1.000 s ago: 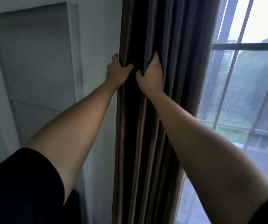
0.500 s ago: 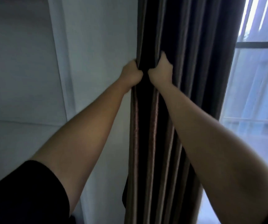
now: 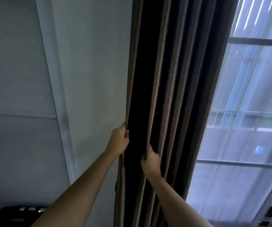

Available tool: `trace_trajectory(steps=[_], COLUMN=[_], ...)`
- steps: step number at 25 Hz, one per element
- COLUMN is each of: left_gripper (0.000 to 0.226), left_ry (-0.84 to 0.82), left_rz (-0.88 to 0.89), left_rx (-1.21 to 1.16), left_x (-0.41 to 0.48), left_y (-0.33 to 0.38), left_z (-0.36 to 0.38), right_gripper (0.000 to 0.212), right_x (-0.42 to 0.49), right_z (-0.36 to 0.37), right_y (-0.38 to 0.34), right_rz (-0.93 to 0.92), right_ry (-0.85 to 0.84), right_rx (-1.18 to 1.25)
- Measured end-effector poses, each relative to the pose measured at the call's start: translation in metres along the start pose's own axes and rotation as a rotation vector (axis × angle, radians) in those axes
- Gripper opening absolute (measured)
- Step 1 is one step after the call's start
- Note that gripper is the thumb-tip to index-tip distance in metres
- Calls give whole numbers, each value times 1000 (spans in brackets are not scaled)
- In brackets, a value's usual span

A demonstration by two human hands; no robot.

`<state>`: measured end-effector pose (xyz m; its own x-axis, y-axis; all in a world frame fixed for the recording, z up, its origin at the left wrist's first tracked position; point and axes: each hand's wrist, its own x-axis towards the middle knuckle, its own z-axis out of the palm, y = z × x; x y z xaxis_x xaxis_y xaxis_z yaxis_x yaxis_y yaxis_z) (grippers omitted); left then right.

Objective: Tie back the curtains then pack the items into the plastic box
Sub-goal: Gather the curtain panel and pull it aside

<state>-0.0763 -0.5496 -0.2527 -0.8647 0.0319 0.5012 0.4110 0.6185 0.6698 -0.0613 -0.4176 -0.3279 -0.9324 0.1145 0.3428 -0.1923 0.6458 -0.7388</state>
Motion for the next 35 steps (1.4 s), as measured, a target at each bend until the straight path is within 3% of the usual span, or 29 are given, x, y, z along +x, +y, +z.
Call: trace_trajectory(steps=[3,7,10,15,17,19,21,26,29,33,35], left_gripper=[44,50,56,49,56,64,60,82,71,19,46], left_ry=[-52,-279,-389,-516,-516,-490,-433,-433,-445,-405,-426], left_rz=[-23,-17,-33,-188,-166,-123,-155,-170,-171,-211,-168], left_rx=[-38,-139,-234,-698,-623,-391,-277,-420,-427,-287,-192], left_x=[-10,-12,-12,-6,-2,3,10,12,16,18,19], left_y=[-6,6,8,10,15,21,27,33,38,40,38], left_z=[1,1,4,1,-4,-9,-11,-1,7,15,17], right_gripper=[60,57,53,53,52,54,60,68,65,67,72], right_x=[-17,-32,-35,-31,-29,-26,-25,-26,-27,-22,-24], right_z=[8,18,25,36,37,38,40,41,43,38,34], right_y=[7,7,5,7,8,7,6,6,6,10,11], right_rz=[-65,-78,-95,-85,-80,-68,-74,-76,-58,-50,-53], right_ry=[-29,-212,-193,-181,-175,-187,-198,-234,-243,-277,-317], right_rx=[-46,-131,-175,-272,-308,-296,-260,-278,-301,-356,-320])
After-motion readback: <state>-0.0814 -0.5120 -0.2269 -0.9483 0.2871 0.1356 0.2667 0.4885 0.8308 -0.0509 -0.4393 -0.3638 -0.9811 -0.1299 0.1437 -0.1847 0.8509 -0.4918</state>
